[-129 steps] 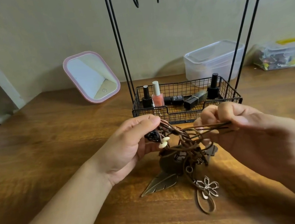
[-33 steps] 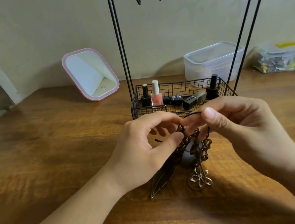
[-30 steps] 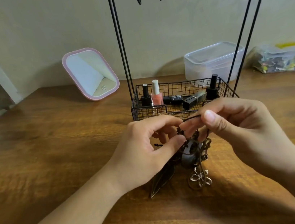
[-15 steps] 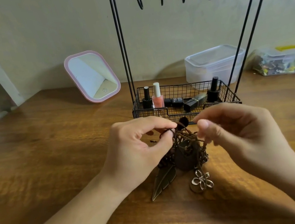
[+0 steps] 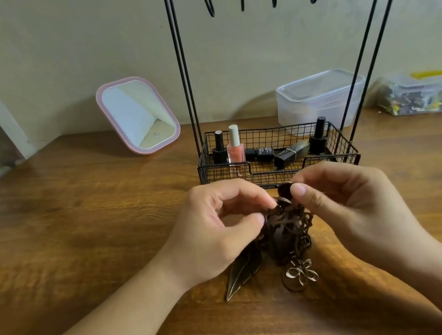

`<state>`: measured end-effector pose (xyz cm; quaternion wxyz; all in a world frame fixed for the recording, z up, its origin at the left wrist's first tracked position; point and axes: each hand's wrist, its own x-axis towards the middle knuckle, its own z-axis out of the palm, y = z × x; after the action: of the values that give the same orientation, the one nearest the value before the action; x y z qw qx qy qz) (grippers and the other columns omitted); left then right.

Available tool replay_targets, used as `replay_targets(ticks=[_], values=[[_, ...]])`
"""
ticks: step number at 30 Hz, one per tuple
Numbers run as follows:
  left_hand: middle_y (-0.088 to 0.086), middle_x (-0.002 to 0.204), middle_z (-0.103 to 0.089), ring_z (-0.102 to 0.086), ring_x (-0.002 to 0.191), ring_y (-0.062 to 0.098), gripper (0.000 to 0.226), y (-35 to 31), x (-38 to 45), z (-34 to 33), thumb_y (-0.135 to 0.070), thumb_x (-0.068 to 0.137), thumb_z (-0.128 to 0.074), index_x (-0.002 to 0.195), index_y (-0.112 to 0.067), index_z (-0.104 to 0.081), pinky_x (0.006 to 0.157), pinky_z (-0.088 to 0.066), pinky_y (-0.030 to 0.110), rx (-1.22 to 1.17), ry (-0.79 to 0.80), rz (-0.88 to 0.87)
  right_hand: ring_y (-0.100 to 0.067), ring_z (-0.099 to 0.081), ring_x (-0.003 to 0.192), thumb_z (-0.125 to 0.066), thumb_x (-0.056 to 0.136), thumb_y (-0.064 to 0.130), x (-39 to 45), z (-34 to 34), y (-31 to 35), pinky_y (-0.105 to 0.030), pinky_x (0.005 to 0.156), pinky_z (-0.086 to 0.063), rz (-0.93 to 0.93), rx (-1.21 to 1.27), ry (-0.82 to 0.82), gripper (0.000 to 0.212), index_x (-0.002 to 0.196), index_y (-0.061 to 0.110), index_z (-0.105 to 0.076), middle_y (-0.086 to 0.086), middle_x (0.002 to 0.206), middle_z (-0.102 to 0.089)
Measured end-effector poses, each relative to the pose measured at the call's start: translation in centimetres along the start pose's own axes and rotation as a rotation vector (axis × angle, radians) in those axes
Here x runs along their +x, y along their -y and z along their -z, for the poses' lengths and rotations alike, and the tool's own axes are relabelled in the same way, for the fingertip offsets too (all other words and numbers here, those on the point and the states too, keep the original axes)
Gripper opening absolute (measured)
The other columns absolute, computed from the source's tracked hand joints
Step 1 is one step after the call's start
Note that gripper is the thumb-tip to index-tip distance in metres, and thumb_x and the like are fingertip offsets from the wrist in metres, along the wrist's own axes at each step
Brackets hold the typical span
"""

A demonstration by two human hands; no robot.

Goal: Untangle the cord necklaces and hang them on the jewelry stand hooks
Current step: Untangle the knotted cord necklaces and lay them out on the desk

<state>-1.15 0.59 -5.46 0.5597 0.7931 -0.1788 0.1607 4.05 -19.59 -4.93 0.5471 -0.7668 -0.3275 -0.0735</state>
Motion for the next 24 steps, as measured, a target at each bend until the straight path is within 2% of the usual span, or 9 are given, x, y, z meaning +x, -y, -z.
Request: replay_targets(ticks=[2, 5, 7, 10, 12, 14, 16, 20, 24], values=[[0.011, 0.093, -0.074, -0.070, 0.091, 0.026, 0.023, 0.0, 0.0, 0.2, -0.004, 0.079, -0.059, 0.096, -0.004, -0.074, 0.081, -0.058, 0.035, -0.119, 0.064, 0.042, -0.003, -0.070, 0.073, -0.064, 0.086, 0.027, -0.1, 0.0, 0.0, -0.011, 0.063, -0.050, -0.018, 0.016, 0.010, 0.007, 0.089, 0.026, -0.070, 0.012, 0.076, -0.074], [0.005, 0.088, -0.075, -0.070, 0.086, 0.019, 0.018, -0.4, 0.2, -0.1, -0.020, 0.085, -0.065, 0.094, -0.007, -0.075, 0.077, -0.056, 0.027, -0.106, 0.053, 0.076, -0.009, -0.071, 0.071, -0.062, 0.086, 0.032, -0.1, 0.0, 0.0, -0.013, 0.067, -0.051, 0.022, -0.010, -0.007, 0.011, 0.091, 0.025, -0.068, 0.006, 0.072, -0.073], [-0.001, 0.083, -0.075, -0.071, 0.081, 0.013, 0.003, -0.4, 0.3, -0.5, -0.015, 0.083, -0.075, 0.087, -0.015, -0.075, 0.073, -0.055, 0.023, -0.046, 0.022, 0.089, -0.011, -0.069, 0.068, -0.062, 0.086, 0.032, -0.1, -0.1, -0.1, -0.015, 0.067, -0.052, 0.026, 0.054, 0.000, 0.013, 0.092, 0.023, -0.069, 0.001, 0.071, -0.072], [-0.001, 0.080, -0.074, -0.071, 0.077, 0.013, 0.015, -0.3, 0.2, -0.8, -0.003, 0.079, -0.079, 0.082, -0.017, -0.073, 0.071, -0.057, 0.024, -0.034, -0.025, 0.117, -0.012, -0.067, 0.068, -0.065, 0.087, 0.036, -0.1, -0.3, -0.4, -0.019, 0.067, -0.051, 0.005, 0.192, 0.065, 0.017, 0.098, 0.025, -0.070, -0.004, 0.072, -0.070], [-0.001, 0.081, -0.073, -0.071, 0.078, 0.014, 0.021, -0.4, 0.2, -0.7, 0.000, 0.078, -0.079, 0.082, -0.019, -0.069, 0.071, -0.057, 0.025, -0.019, -0.039, 0.123, -0.014, -0.065, 0.071, -0.073, 0.082, 0.041, 0.0, -0.1, -0.6, -0.022, 0.069, -0.052, -0.012, 0.313, 0.113, 0.029, 0.108, 0.029, -0.068, -0.004, 0.074, -0.069], [-0.003, 0.081, -0.071, -0.070, 0.080, 0.014, 0.023, -0.6, 0.1, -0.6, 0.000, 0.079, -0.078, 0.083, -0.020, -0.066, 0.071, -0.057, 0.024, 0.051, -0.021, 0.116, -0.015, -0.062, 0.074, -0.081, 0.073, 0.041, 0.2, 0.3, -0.6, -0.024, 0.070, -0.052, -0.026, 0.439, 0.144, 0.044, 0.113, 0.030, -0.067, -0.001, 0.076, -0.067], [-0.003, 0.082, -0.069, -0.069, 0.081, 0.014, 0.022, -0.7, 0.1, -0.5, -0.001, 0.082, -0.075, 0.086, -0.020, -0.065, 0.072, -0.056, 0.022, 0.115, 0.025, 0.108, -0.018, -0.059, 0.075, -0.085, 0.070, 0.039, 0.4, 0.5, -0.5, -0.026, 0.071, -0.052, -0.019, 0.520, 0.142, 0.047, 0.113, 0.026, -0.069, -0.002, 0.077, -0.064], [-0.008, 0.084, -0.070, -0.068, 0.085, 0.016, 0.020, -0.7, 0.1, -0.3, 0.000, 0.085, -0.069, 0.087, -0.020, -0.070, 0.074, -0.057, 0.025, 0.146, 0.102, 0.081, -0.023, -0.063, 0.074, -0.083, 0.072, 0.034, 0.4, 0.5, -0.5, -0.029, 0.076, -0.054, -0.045, 0.567, 0.080, 0.036, 0.103, 0.019, -0.073, -0.008, 0.077, -0.063], [-0.010, 0.084, -0.072, -0.069, 0.088, 0.016, 0.022, -0.8, 0.2, 0.2, -0.001, 0.085, -0.067, 0.085, -0.021, -0.075, 0.077, -0.057, 0.027, 0.159, 0.175, 0.030, -0.020, -0.061, 0.067, -0.072, 0.077, 0.026, 0.5, 0.5, -0.5, -0.030, 0.072, -0.054, -0.208, 0.412, 0.007, 0.014, 0.090, 0.021, -0.075, -0.008, 0.070, -0.064]])
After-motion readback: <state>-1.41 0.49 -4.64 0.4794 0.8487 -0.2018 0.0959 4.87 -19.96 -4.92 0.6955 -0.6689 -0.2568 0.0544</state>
